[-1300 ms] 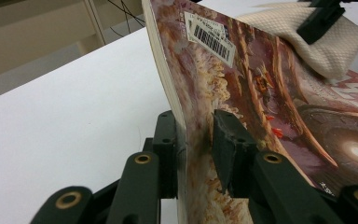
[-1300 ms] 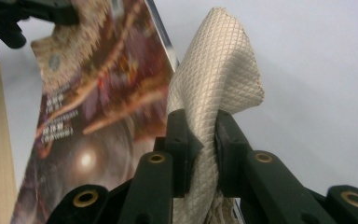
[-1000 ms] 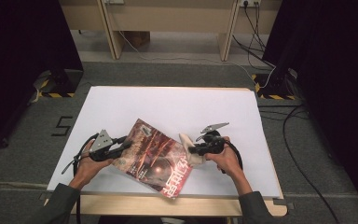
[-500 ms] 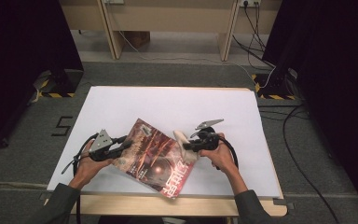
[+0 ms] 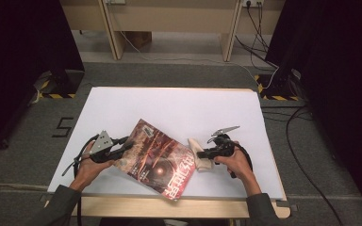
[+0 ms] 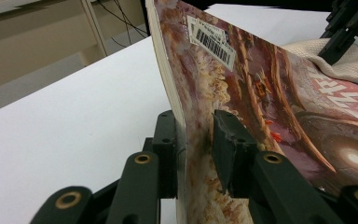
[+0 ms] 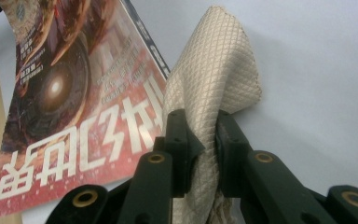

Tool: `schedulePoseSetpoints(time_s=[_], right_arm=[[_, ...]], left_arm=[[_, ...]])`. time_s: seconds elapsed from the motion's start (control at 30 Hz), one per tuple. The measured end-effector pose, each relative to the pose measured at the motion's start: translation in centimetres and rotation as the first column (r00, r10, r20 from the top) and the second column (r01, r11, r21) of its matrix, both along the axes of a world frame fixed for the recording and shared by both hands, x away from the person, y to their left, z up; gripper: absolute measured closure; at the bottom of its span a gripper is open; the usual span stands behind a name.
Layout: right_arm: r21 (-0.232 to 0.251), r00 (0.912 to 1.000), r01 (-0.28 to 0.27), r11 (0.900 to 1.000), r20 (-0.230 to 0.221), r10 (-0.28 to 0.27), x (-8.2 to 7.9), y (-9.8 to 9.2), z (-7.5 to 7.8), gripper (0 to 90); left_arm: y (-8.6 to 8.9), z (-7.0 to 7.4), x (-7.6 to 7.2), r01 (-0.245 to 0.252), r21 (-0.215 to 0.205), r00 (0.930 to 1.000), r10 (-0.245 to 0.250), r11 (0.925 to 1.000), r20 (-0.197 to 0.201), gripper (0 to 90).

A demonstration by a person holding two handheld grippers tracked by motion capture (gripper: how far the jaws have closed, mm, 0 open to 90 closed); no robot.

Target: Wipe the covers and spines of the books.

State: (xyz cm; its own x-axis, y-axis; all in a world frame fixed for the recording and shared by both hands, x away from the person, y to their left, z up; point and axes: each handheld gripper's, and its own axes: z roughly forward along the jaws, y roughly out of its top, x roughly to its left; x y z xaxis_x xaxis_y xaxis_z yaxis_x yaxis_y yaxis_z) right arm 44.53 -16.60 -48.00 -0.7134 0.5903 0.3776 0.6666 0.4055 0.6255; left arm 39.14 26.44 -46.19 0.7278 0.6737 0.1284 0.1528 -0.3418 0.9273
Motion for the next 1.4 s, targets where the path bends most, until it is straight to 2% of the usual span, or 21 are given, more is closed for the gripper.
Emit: schedulePoseSetpoints(time_s=[0.1,0.3,0.43,0.53,0.67,0.77,0.9,1.07,1.13,1.17,1.33,1.4], right_arm=[[0.002,0.9999,0.007,1.0,-0.014,-0.007,0.0,-0.3,-0.1,78.1],[0.008,1.0,0.005,1.0,-0.003,-0.005,-0.1,0.0,0.1,78.1],[0.078,0.9999,-0.005,0.997,0.016,0.004,0.2,1.4,0.7,78.1],[0.013,0.9993,-0.016,1.0,0.035,0.016,0.5,2.3,1.2,78.2],[0.016,0.9999,-0.007,1.0,0.01,0.007,0.5,1.6,0.7,78.2],[0.0,0.9999,0.005,1.0,-0.015,-0.005,0.2,0.4,0.1,78.2],[0.013,0.9991,0.023,1.0,-0.035,-0.023,-0.1,-0.4,-0.4,78.2],[0.014,0.9998,0.018,1.0,-0.008,-0.018,0.0,0.1,-0.1,78.2],[0.047,0.9998,0.017,0.999,-0.006,-0.016,0.1,0.6,0.2,78.2],[0.063,0.9999,0.014,0.998,-0.005,-0.014,0.2,1.0,0.4,78.2],[0.076,0.9982,-0.016,0.997,0.058,0.012,0.8,3.9,2.0,78.2],[0.052,0.9975,-0.021,0.998,0.069,0.018,0.9,4.4,2.3,78.2]], left_arm=[[0.0,0.0,0.0,0.0,-0.001,1.0,0.0,1.0,0.005,71.3],[0.0,0.0,0.1,-0.003,-0.003,1.0,0.003,1.0,-0.001,71.3],[0.0,-0.1,0.1,-0.005,-0.003,1.0,0.005,1.0,-0.002,71.3],[0.0,-0.1,0.2,-0.008,-0.002,1.0,0.008,1.0,-0.004,71.2],[0.0,0.0,0.1,-0.002,-0.001,1.0,0.002,1.0,0.002,71.2],[0.0,0.0,0.0,-0.005,-0.008,1.0,0.005,1.0,0.005,71.2],[-0.1,0.1,0.0,-0.008,-0.01,1.0,0.008,0.9999,0.005,71.2],[0.0,0.0,0.2,-0.009,-0.012,1.0,0.009,0.9999,-0.004,71.2],[0.0,-0.1,0.1,-0.01,-0.011,0.9999,0.01,0.9999,-0.005,71.2],[0.0,-0.1,0.1,-0.01,-0.012,0.9999,0.01,0.9999,-0.005,71.2],[0.0,0.0,0.1,-0.008,-0.011,1.0,0.008,0.9999,-0.003,71.1],[0.0,0.0,0.1,-0.008,-0.013,1.0,0.008,0.9999,-0.005,71.0]])
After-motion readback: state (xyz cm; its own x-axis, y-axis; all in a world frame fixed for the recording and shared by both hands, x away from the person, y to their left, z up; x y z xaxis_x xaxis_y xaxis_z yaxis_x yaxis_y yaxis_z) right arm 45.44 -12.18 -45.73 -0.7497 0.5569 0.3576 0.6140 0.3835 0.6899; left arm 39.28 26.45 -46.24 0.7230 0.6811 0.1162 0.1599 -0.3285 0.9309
